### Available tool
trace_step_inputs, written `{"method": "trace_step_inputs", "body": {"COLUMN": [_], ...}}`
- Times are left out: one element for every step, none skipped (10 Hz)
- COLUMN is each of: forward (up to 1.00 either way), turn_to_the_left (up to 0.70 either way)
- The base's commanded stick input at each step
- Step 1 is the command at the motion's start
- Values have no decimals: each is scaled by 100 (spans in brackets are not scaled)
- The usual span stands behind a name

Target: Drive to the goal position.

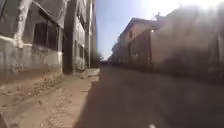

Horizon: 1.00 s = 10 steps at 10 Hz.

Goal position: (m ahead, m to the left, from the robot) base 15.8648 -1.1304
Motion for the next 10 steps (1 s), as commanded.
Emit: {"method": "trace_step_inputs", "body": {"forward": [100,100,100,100,100,100,100,100,100,100], "turn_to_the_left": [0,0,0,0,0,0,0,0,0,0]}}
